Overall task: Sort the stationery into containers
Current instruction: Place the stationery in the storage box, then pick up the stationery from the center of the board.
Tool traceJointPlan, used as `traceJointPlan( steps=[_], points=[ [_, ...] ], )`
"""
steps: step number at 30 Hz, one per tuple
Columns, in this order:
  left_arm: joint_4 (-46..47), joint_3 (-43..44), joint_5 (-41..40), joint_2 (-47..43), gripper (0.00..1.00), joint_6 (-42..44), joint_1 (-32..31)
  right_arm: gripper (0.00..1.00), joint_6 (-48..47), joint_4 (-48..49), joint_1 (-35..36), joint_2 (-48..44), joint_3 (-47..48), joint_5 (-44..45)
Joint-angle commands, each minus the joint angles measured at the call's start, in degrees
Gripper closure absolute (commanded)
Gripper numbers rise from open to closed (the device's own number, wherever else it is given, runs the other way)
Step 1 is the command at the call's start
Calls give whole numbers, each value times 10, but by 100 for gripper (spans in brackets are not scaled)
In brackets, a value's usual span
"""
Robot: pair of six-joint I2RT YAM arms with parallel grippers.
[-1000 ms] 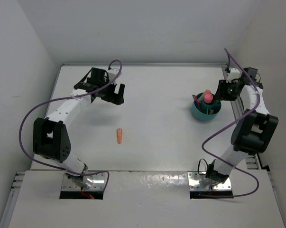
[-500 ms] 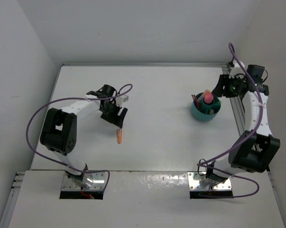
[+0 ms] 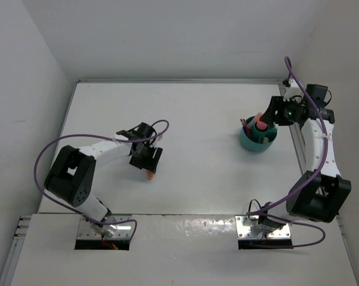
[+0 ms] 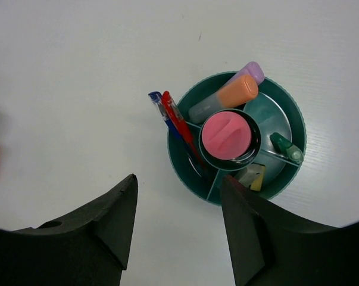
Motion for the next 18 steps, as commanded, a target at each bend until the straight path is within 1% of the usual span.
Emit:
traceJointPlan(
  steps=[1, 6, 11, 15, 17, 18],
  points=[
    [35, -12, -22, -9, 30, -33, -5, 43, 10, 9, 1, -28, -4, -16],
    [46, -12, -13, 29, 30, -29, -9, 43, -1, 6, 2, -38, -15, -21],
    [40, -1, -15, 77, 35, -21, -13, 43, -18, -7, 1, -45, -13, -27],
    [40, 7, -17, 104, 36, -20, -24, 43, -25, -17, 1, -49, -6, -30],
    [36, 14, -30, 112, 38, -17, -29, 43, -28, -18, 1, -51, -6, -33],
    [33, 24, -30, 122, 41, -16, -29, 43, -29, -19, 1, -52, -6, -35]
  ],
)
